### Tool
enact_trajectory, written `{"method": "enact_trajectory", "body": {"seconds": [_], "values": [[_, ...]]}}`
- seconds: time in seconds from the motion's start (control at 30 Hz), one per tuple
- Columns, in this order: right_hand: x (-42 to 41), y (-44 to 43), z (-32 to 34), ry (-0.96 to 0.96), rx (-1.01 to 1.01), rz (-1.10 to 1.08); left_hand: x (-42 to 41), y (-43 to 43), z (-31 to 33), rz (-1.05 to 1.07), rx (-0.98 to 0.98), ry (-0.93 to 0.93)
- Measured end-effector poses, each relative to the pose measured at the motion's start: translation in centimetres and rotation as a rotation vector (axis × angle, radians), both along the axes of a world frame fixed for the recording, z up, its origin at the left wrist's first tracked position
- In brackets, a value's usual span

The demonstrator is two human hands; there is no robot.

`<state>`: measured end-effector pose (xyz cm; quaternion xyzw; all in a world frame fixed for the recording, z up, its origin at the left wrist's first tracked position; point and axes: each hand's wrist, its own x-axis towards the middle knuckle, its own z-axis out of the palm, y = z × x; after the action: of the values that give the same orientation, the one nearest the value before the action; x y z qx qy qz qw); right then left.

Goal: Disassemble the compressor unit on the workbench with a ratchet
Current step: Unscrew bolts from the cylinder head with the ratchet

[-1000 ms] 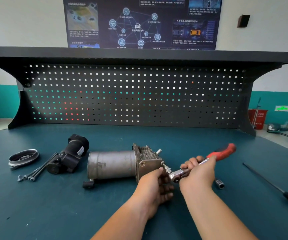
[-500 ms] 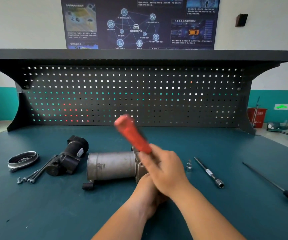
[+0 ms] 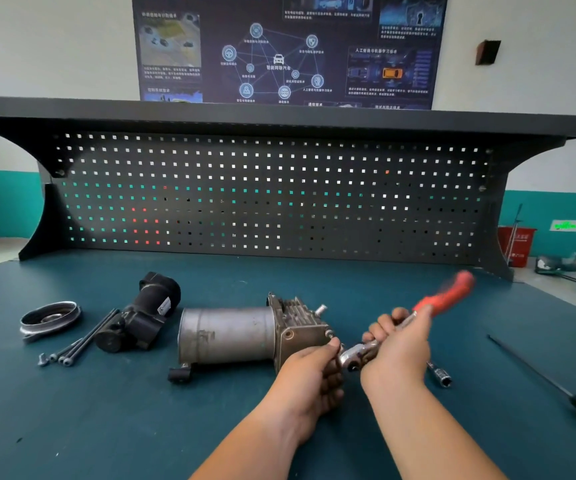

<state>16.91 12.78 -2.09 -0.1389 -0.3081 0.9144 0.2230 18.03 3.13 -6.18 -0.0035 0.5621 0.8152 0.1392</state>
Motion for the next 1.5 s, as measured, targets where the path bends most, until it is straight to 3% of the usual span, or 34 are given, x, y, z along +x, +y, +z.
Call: {"method": "enact_trajectory", "body": {"seconds": [0.07, 0.17, 0.27, 0.43, 0.63, 0.73, 0.77, 0.83, 0.93, 1.13, 1.27, 1.4, 1.5], "values": [[-0.3, 0.5, -0.2, -0.061, -0.145, 0.018, 0.1, 0.0, 0.1, -0.012, -0.004, 0.011], [-0.4, 0.3, -0.1, -0.049, -0.064, 0.015, 0.1, 0.0, 0.3, -0.022, -0.006, 0.011], [0.1, -0.6, 0.4, 0.051, 0.287, -0.023, 0.0, 0.0, 0.2, -0.028, -0.008, 0.014], [0.9, -2.2, 0.0, 0.388, 0.812, -0.036, -0.1, -0.1, -0.1, -0.044, -0.025, 0.036], [1.0, -2.2, -0.3, 0.544, 1.433, 0.037, -0.1, -0.1, -0.2, -0.074, 0.058, 0.04], [0.9, -2.4, -0.8, 0.535, 1.788, 0.142, 0.4, 0.4, 0.8, 0.096, 0.427, 0.064], [0.9, -2.5, -0.9, 0.531, 1.818, 0.13, 0.3, 0.3, 0.8, 0.084, 0.487, 0.087], [1.1, -2.7, -1.1, 0.563, 1.62, 0.126, 0.3, -0.2, 0.3, -0.048, 0.265, 0.07], [1.3, -2.8, -1.1, 0.554, 1.121, 0.113, -0.3, -0.6, -0.6, -0.081, 0.036, 0.038], [0.9, -1.9, 0.0, 0.237, 0.413, -0.054, -0.4, -0.2, 0.0, -0.019, 0.01, -0.034], [-0.1, 0.0, -0.2, -0.006, -0.089, -0.007, -0.3, -0.1, 0.1, -0.028, 0.013, -0.035], [-0.4, 0.3, -0.4, -0.042, -0.149, 0.0, 0.0, -0.1, 0.4, -0.032, 0.037, -0.034], [-0.2, -0.1, 0.1, 0.048, 0.125, -0.019, 0.0, -0.2, 0.4, -0.025, 0.032, -0.029]]}}
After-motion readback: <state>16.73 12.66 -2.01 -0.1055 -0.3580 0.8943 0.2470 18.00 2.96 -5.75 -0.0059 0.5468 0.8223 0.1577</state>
